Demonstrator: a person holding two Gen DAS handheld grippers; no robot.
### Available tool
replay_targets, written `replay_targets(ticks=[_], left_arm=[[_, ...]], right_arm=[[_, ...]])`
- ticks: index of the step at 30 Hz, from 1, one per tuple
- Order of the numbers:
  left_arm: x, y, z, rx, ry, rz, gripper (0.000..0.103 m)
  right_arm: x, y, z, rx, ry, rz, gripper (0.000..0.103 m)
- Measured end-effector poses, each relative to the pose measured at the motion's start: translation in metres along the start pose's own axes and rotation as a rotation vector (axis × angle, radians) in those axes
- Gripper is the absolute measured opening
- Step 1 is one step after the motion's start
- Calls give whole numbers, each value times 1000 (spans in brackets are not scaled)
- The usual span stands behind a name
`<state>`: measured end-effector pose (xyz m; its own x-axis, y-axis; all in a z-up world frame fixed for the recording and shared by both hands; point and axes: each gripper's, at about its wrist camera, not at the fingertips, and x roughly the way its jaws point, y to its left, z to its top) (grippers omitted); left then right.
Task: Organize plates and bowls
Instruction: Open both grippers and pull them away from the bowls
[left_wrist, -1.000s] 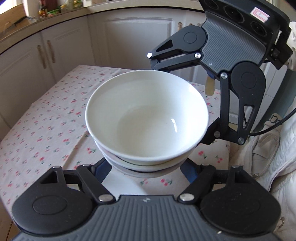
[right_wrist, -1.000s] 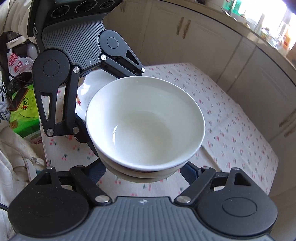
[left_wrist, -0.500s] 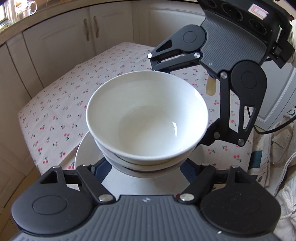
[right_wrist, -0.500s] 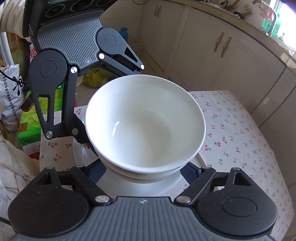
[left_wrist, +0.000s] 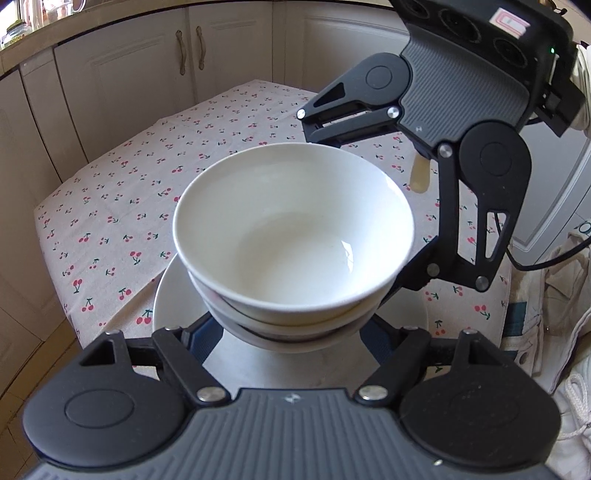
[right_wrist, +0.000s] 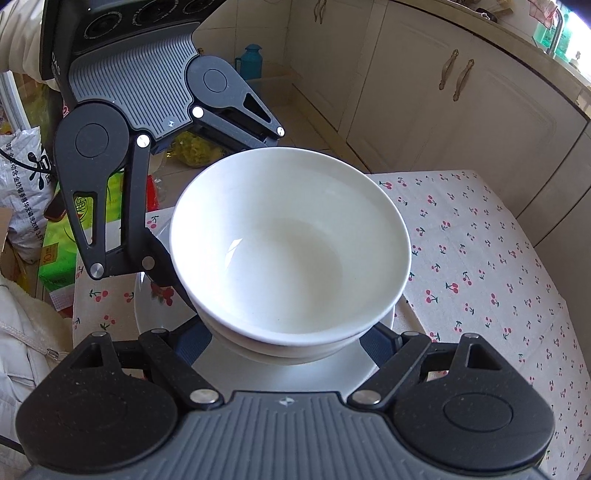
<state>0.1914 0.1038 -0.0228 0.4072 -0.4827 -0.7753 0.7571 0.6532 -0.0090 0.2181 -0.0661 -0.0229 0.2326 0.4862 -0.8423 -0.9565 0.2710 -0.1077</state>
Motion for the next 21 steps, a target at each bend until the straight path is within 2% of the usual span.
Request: replay_targets(ticks=[2,3,5,10,15,17,21], left_arm=[[-1,-1,-2,-3,-15,17,82],[-3,-4,-3,3,-27,32,87],[-8,-12,-5,13,-57,61,94],[-24,-32,-15,-21,-86,109,97],[-47,-61,-33,-94,-114,170,97],[-53,-73,-37,-163,-144,236,100],[-63,-99,-36,-285,-304,406,102]], right_arm=[[-1,2,-1,12,-1,-14,91],[-2,3,-1,20,-4,-15,93],[-6,8,-3,23,-12,-33,102],[-25,25,-15,50,-17,-106,103],[-55,43,-37,176,-33,-223,103],[-68,47,-48,272,-65,-276,103],[-87,58,-68,494,-144,-408,103]])
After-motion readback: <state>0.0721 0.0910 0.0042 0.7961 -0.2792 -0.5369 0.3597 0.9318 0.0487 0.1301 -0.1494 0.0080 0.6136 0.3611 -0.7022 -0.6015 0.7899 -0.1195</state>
